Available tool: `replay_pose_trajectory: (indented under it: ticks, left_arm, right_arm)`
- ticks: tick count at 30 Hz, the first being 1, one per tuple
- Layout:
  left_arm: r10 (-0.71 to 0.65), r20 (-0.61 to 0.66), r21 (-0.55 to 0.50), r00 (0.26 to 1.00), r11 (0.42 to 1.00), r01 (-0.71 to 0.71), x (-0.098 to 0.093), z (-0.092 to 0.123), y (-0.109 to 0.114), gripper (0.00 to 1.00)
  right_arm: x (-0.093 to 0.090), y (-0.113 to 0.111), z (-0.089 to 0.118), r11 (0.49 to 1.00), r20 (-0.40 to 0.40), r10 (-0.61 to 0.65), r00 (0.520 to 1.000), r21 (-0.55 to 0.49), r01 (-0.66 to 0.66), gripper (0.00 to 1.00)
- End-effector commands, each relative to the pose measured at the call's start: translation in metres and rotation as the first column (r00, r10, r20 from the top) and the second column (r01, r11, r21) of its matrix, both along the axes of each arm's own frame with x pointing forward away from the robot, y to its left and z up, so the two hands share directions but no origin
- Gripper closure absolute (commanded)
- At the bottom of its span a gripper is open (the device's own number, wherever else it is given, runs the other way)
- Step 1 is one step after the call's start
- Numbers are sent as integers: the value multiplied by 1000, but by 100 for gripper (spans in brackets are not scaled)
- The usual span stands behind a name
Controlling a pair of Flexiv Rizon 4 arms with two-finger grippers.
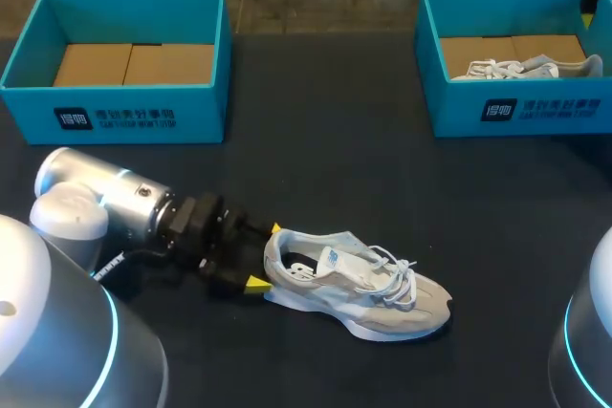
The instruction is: Take the shoe out of the shoebox, open the shoe tongue, remove and reinsert the insole, then place the shoe into the shoebox
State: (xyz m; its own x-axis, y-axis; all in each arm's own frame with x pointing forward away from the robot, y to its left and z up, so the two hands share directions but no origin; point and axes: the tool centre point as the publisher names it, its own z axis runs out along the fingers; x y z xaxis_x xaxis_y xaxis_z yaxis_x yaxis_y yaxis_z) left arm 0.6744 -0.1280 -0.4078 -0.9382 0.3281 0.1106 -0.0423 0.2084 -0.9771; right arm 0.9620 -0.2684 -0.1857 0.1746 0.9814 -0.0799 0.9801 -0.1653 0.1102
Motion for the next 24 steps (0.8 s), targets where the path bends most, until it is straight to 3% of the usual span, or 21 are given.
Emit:
replay_pose_trajectory:
  ticks: [1,24]
  left_arm:
    - [-4,-5,-5,1000,1000,4,-1,-4,-7,0]
    - [13,3,-31,1000,999,-13,-11,-8,-26,0]
  right_arm:
    - [0,0,0,1000,0,0,1000,-1,0,0]
    - [0,0,0,1000,0,0,1000,-1,0,0]
